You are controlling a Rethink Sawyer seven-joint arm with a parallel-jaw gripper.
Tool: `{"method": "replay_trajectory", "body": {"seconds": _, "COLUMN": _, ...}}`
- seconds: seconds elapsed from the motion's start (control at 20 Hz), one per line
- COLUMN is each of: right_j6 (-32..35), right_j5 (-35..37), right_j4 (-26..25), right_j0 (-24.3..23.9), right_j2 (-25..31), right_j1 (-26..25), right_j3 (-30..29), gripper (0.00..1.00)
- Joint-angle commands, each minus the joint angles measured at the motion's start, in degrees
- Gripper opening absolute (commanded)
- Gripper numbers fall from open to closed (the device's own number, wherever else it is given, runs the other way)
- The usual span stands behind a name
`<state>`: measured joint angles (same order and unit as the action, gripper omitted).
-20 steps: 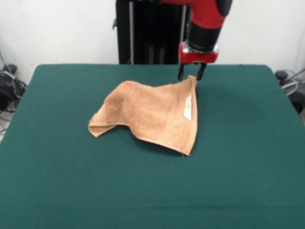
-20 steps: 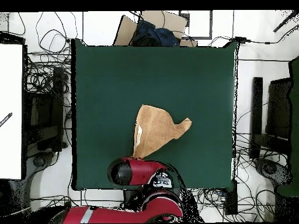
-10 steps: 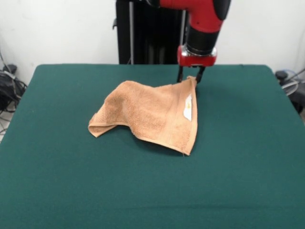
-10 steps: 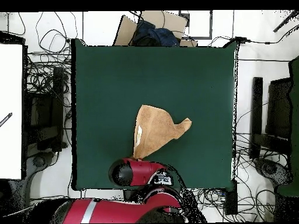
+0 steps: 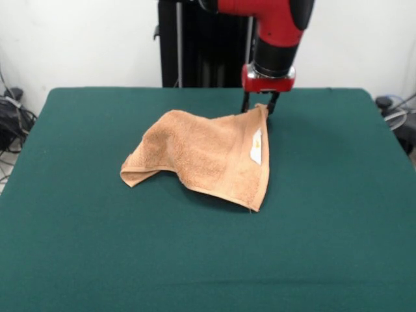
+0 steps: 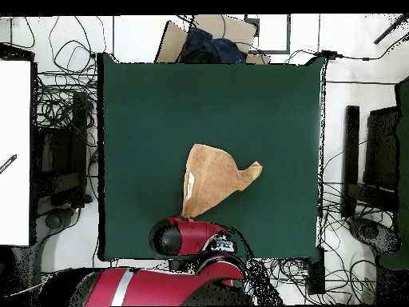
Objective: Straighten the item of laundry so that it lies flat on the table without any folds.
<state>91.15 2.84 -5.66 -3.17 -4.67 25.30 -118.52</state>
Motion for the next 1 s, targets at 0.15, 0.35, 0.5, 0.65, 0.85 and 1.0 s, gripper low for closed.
{"method": "replay_trajectory", "body": {"seconds": 0.15, "right_j6": 11.05, "right_j5": -4.38, "right_j4": 1.02, "right_j0": 0.77, "right_j2": 1.16, "right_j1": -2.09, "right_j3": 2.97, "gripper": 1.00}}
{"method": "replay_trajectory", "body": {"seconds": 0.35, "right_j6": 11.21, "right_j5": -4.66, "right_j4": 1.12, "right_j0": 1.35, "right_j2": 0.68, "right_j1": -2.11, "right_j3": 3.09, "gripper": 0.00}}
{"method": "replay_trajectory", "body": {"seconds": 0.5, "right_j6": 11.22, "right_j5": -4.89, "right_j4": 1.15, "right_j0": 1.70, "right_j2": 0.37, "right_j1": -2.09, "right_j3": 3.14, "gripper": 0.00}}
{"method": "replay_trajectory", "body": {"seconds": 0.65, "right_j6": 11.18, "right_j5": -4.97, "right_j4": 1.26, "right_j0": 2.02, "right_j2": 0.08, "right_j1": -2.06, "right_j3": 3.22, "gripper": 0.00}}
{"method": "replay_trajectory", "body": {"seconds": 0.85, "right_j6": 10.91, "right_j5": -2.77, "right_j4": 1.86, "right_j0": 1.39, "right_j2": 1.39, "right_j1": -1.64, "right_j3": 3.34, "gripper": 0.00}}
{"method": "replay_trajectory", "body": {"seconds": 1.0, "right_j6": 12.48, "right_j5": -0.53, "right_j4": 3.92, "right_j0": 3.72, "right_j2": 1.45, "right_j1": 1.37, "right_j3": 2.45, "gripper": 0.00}}
